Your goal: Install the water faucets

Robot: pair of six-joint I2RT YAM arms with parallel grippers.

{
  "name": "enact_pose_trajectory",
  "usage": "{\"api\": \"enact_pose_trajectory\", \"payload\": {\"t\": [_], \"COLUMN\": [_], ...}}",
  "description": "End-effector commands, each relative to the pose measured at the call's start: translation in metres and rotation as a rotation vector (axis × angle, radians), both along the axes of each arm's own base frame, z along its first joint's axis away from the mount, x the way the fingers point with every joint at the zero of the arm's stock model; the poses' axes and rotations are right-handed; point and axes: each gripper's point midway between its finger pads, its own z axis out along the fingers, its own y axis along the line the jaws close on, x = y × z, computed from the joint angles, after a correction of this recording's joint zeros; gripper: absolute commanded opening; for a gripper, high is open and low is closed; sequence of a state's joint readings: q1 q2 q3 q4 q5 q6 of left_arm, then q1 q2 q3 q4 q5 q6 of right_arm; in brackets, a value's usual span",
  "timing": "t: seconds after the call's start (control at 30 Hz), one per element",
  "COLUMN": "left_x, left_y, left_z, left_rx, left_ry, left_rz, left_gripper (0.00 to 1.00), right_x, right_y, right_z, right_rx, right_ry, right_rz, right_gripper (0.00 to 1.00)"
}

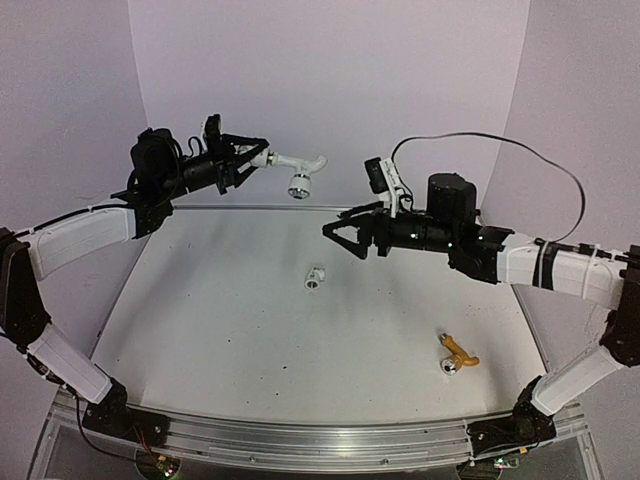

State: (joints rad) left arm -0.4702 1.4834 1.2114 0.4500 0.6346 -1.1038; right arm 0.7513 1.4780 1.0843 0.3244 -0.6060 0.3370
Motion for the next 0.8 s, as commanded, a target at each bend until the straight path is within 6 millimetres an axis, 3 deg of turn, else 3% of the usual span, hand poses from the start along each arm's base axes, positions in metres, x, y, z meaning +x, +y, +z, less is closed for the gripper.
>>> {"api": "enact_pose_trajectory", "payload": {"t": [0.0, 0.07, 0.17, 0.3, 0.6, 0.77], "left_x": [-0.011, -0.016, -0.021, -0.024, -0.029, -0.030], "left_y": [-0.011, -0.010, -0.009, -0.010, -0.019, -0.023], "left_z": [-0.015, -0.023, -0.033, -0.043, -0.049, -0.046], "left_rx": [-0.088, -0.108, -0.118, -0.112, -0.096, -0.087], "left_ry": [0.377, 0.462, 0.538, 0.586, 0.599, 0.581], "left_rz": [-0.157, -0.169, -0.181, -0.190, -0.208, -0.219], "left_gripper": [0.00, 0.00, 0.00, 0.00, 0.00, 0.00], "right_x": [0.019, 0.025, 0.018, 0.023, 0.025, 0.027], "right_y": [-0.024, -0.020, -0.008, 0.001, 0.026, 0.037], "right_z": [0.036, 0.044, 0.031, 0.047, 0.052, 0.055], "right_rx": [-0.347, -0.427, -0.508, -0.453, -0.371, -0.328], "right_ry": [-0.864, -1.097, -1.420, -1.594, -1.620, -1.537], "right_rz": [-0.122, -0.112, -0.007, -0.086, -0.043, -0.025], "right_gripper": [0.98, 0.98, 0.98, 0.98, 0.93, 0.67]}}
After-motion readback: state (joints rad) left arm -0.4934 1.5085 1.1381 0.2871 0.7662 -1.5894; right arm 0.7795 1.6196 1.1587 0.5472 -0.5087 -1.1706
